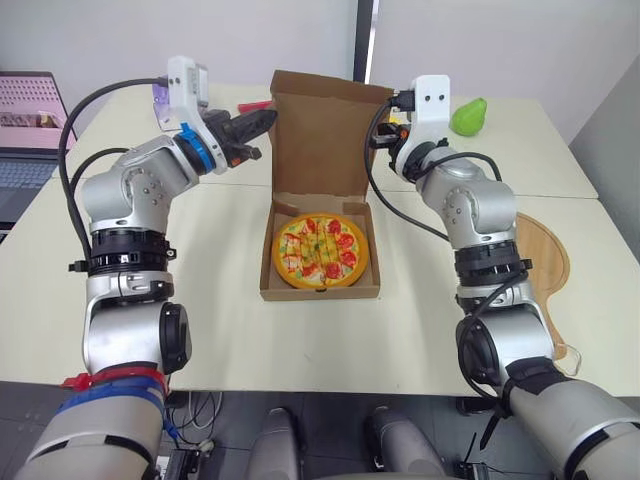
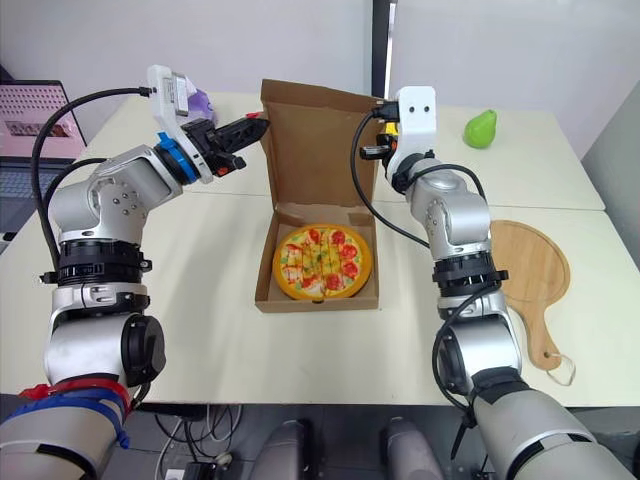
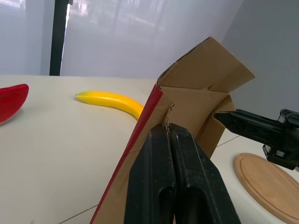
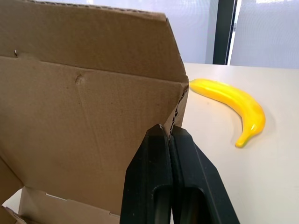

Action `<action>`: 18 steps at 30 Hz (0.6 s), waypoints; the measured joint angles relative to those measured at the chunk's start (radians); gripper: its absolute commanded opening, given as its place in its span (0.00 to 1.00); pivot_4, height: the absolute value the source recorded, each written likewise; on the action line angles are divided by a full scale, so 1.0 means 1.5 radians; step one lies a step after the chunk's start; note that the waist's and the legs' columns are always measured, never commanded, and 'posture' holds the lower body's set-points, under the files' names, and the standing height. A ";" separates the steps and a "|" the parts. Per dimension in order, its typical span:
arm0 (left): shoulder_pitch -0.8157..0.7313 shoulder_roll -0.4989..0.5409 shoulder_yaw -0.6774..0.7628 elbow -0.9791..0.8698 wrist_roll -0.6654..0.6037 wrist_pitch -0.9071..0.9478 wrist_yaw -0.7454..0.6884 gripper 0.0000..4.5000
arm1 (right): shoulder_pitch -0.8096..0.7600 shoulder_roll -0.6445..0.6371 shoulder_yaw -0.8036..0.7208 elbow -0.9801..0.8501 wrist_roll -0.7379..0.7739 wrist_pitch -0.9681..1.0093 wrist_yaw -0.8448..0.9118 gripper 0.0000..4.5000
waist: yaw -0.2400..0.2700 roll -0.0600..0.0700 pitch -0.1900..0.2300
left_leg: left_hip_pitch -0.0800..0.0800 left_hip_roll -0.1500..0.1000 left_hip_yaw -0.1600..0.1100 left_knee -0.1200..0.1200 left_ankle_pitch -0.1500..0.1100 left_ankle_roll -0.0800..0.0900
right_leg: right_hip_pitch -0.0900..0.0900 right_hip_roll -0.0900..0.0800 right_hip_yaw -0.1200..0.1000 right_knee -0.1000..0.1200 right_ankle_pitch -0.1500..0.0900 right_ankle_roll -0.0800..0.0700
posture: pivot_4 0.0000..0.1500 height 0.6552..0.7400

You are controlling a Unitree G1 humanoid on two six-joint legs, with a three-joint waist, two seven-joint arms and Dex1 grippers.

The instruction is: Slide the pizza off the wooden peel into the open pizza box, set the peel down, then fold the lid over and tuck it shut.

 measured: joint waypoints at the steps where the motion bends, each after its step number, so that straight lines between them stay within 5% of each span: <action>1: -0.002 -0.002 0.000 0.001 0.001 -0.002 0.000 0.00 | -0.003 -0.001 0.000 0.006 -0.002 -0.002 0.000 0.01 | 0.000 0.000 0.000 | 0.000 0.000 0.000 0.000 0.000 0.000 | 0.000 0.000 0.000 0.000 0.000 0.000 | 1.00 1.00; 9: -0.004 -0.024 0.013 -0.013 -0.001 0.015 0.031 0.00 | -0.005 -0.004 0.001 0.032 -0.008 -0.016 0.001 0.01 | 0.000 0.000 0.000 | 0.000 0.000 0.000 0.000 0.000 0.000 | 0.000 0.000 0.000 0.000 0.000 0.000 | 1.00 1.00; 18: 0.157 -0.018 0.047 -0.268 -0.058 0.106 0.069 0.00 | 0.047 0.013 0.009 -0.073 -0.006 0.033 0.001 0.01 | -0.003 0.000 0.000 | 0.000 0.000 0.000 0.001 0.000 0.000 | 0.000 0.000 0.000 0.001 0.000 0.000 | 1.00 1.00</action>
